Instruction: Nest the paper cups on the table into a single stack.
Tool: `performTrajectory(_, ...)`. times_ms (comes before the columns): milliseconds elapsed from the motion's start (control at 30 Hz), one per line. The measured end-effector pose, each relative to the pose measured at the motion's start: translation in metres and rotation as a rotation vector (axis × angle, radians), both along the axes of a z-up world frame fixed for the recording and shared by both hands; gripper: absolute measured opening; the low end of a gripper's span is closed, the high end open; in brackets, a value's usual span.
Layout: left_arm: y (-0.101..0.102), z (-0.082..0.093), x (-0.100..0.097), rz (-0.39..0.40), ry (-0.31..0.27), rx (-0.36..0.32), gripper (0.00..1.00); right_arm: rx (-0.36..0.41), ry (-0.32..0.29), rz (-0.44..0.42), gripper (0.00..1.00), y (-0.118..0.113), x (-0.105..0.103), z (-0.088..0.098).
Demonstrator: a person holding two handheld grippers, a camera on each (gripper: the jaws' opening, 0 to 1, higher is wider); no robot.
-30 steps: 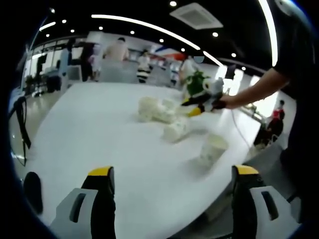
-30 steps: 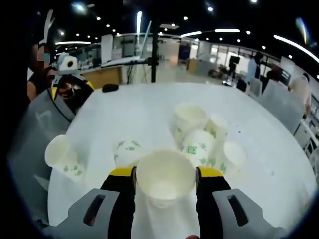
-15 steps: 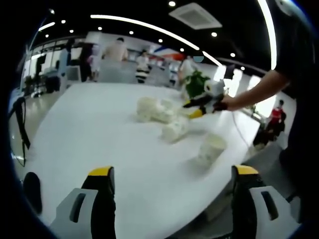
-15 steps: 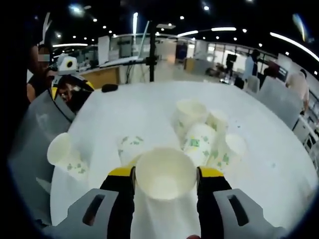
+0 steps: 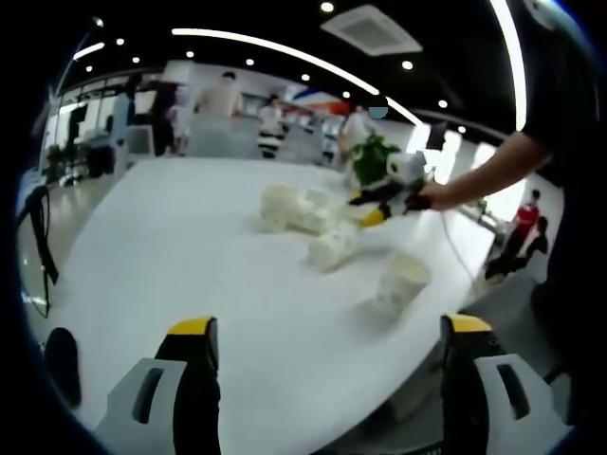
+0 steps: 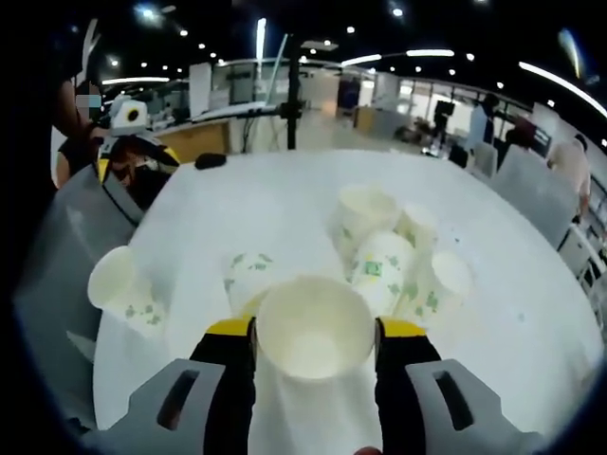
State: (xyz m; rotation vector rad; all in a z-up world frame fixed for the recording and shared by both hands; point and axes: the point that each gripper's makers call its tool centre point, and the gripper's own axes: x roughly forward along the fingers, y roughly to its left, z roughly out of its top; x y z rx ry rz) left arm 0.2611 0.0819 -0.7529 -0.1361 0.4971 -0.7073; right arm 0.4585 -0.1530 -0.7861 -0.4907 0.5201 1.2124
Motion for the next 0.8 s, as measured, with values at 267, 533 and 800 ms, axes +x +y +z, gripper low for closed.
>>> performTrajectory(267, 0.003, -0.001, 0.0, 0.005, 0.002, 0.003, 0.95, 0.005, -0.002, -0.002, 0.43, 0.0, -0.002, 0.002)
performTrajectory(533, 0.003, 0.0, 0.001, 0.002, 0.002, 0.0, 0.95, 0.023, 0.012, -0.024, 0.43, -0.003, -0.002, 0.003)
performTrajectory(800, 0.001, 0.001, 0.002, -0.006, -0.002, 0.0, 0.95, 0.038, -0.003, -0.038, 0.43, -0.007, -0.001, 0.012)
